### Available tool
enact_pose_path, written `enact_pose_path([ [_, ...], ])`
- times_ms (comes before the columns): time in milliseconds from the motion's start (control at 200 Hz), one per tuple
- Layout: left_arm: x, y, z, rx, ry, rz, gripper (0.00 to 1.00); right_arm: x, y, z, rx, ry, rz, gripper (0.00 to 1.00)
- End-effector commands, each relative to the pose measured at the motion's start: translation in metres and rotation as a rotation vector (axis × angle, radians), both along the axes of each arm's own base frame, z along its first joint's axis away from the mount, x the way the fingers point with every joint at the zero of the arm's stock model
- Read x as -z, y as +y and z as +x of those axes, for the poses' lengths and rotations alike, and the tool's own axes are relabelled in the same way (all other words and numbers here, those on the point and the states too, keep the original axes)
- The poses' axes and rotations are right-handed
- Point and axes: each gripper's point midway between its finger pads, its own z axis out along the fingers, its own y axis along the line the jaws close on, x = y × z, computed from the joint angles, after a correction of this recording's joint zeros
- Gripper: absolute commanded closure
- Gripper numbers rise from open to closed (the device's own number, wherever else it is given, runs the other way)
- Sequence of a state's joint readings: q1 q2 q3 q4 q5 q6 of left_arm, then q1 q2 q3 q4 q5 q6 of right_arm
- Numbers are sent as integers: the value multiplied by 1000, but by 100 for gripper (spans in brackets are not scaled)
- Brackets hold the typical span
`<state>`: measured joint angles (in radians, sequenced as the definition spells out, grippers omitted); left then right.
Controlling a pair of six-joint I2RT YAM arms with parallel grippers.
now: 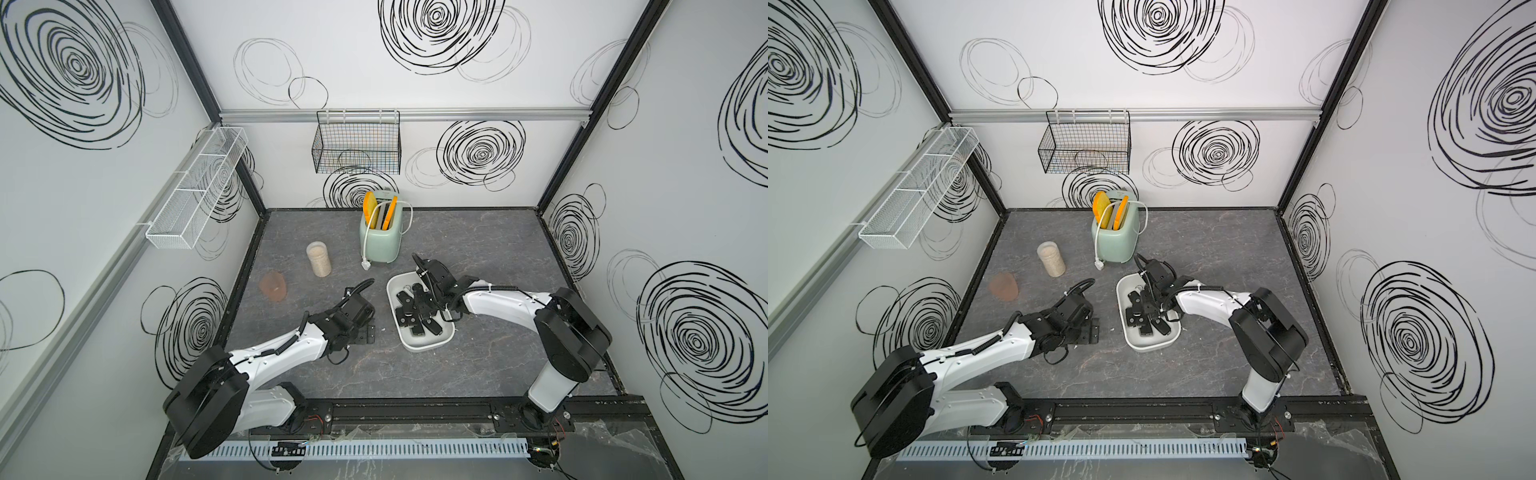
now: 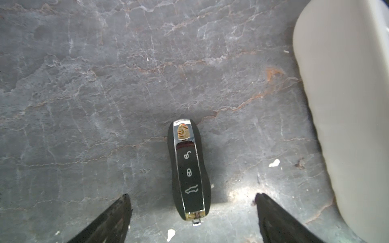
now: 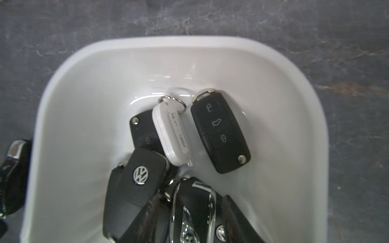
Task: Place the car key into the storage box
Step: Place the car key in the storage box.
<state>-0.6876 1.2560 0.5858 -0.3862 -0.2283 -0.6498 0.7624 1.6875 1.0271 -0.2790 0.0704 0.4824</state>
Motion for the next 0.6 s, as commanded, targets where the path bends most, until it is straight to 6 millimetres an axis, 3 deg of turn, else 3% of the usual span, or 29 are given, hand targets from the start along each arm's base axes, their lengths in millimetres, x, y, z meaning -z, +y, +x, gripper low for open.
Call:
enact_pose_path([
  [0, -9, -7, 13, 11, -46, 2, 8, -47, 11, 10, 4, -85, 106, 44],
  [170, -4, -8, 17, 24, -34, 24, 16, -84, 14, 6, -17, -144, 229, 32],
  [345, 5, -9, 18, 31, -9, 25, 25, -114, 12, -8, -58, -202, 353, 0],
  [595, 16, -10, 19, 36, 23, 27, 32, -127, 2, -32, -99, -203, 431, 1],
])
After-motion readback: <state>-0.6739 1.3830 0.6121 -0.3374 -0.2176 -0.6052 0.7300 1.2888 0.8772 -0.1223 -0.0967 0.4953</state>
